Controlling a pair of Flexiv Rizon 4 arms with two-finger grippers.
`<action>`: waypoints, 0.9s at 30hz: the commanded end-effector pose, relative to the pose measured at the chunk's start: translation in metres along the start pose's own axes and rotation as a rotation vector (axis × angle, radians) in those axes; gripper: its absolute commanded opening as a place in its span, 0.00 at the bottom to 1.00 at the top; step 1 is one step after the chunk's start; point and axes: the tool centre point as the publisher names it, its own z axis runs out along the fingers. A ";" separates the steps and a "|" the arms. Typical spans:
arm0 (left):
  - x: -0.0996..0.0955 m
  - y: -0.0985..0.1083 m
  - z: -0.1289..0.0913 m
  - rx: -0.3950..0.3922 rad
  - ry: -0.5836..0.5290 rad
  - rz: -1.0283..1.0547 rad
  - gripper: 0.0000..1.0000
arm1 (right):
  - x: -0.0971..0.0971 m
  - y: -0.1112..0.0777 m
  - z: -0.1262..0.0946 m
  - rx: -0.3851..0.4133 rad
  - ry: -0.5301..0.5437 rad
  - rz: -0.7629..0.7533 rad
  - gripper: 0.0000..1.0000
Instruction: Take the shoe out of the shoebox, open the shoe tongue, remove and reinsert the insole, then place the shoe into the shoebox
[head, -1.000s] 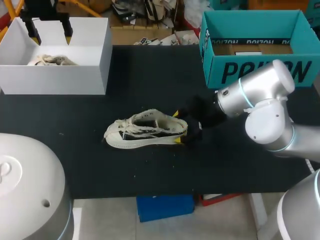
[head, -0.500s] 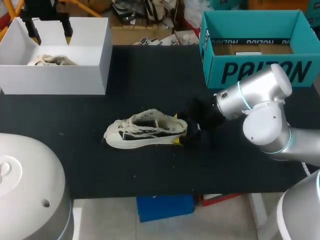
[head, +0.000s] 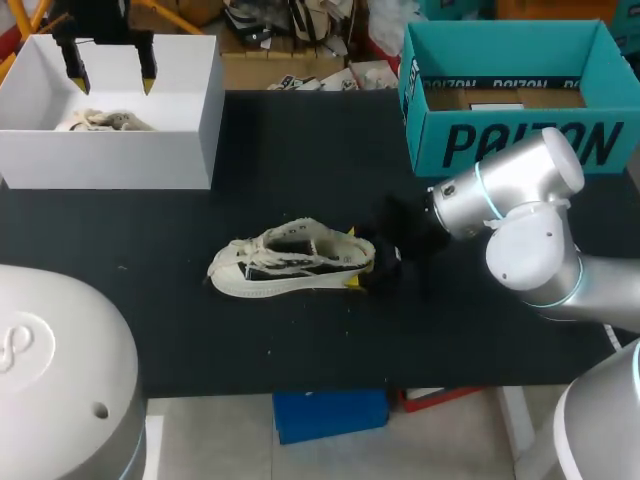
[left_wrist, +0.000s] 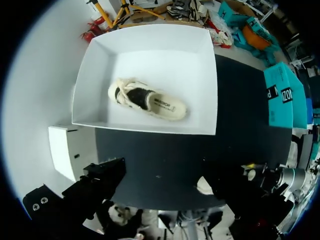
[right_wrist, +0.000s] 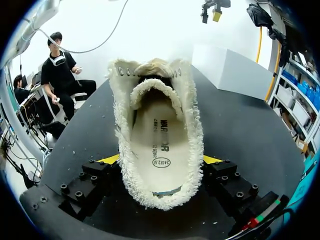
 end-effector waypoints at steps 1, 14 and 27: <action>0.024 0.019 -0.005 0.008 -0.061 -0.025 1.00 | -0.001 -0.001 0.003 0.001 -0.001 0.001 0.00; 0.086 0.100 0.000 0.009 0.012 0.021 1.00 | -0.001 -0.001 0.003 0.001 -0.001 0.001 0.00; 0.099 0.126 0.001 0.005 0.023 0.080 1.00 | -0.001 -0.001 0.003 0.001 -0.001 0.001 0.00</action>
